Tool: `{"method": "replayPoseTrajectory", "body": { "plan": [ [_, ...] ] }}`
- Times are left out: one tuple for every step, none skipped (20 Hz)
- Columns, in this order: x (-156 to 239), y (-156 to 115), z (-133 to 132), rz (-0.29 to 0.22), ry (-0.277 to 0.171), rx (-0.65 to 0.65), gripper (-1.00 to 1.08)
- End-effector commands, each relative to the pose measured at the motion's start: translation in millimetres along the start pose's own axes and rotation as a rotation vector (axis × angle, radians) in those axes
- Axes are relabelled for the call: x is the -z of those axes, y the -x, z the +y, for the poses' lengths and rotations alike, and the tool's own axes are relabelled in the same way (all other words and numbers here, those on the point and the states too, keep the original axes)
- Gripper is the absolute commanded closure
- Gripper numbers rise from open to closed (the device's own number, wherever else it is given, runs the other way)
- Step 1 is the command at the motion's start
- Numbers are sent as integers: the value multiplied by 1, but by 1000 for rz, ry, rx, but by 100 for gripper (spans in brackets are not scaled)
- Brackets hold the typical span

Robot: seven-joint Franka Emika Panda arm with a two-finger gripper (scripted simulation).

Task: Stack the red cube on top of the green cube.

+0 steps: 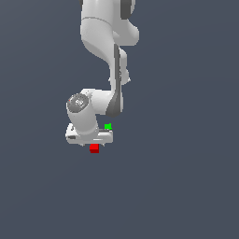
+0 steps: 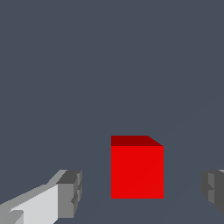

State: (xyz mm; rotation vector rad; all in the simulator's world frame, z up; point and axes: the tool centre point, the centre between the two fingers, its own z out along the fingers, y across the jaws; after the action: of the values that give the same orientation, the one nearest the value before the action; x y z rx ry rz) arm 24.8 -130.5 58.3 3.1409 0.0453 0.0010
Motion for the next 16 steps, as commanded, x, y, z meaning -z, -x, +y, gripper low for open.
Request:
{"method": "replayPoseTrajectory", "body": {
  "plan": [
    [-12, 1, 0, -1, 0, 0, -92],
    [-17, 1, 0, -1, 0, 0, -92],
    [-22, 1, -1, -1, 0, 0, -92],
    [-27, 1, -1, -1, 0, 0, -92],
    [-31, 1, -1, -1, 0, 0, -92],
    [-34, 1, -1, -1, 0, 0, -92],
    [-36, 1, -1, -1, 0, 0, -92],
    [-38, 1, -1, -1, 0, 0, -92],
    [-39, 0, -1, -1, 0, 0, -92],
    [-39, 0, -1, -1, 0, 0, -92],
    [-38, 0, 0, -1, 0, 0, -92],
    [-38, 0, 0, -1, 0, 0, 108],
    [-38, 0, 0, -1, 0, 0, 108],
    [-38, 0, 0, -1, 0, 0, 108],
    [-38, 0, 0, -1, 0, 0, 108],
    [-38, 0, 0, -1, 0, 0, 108]
  ]
}}
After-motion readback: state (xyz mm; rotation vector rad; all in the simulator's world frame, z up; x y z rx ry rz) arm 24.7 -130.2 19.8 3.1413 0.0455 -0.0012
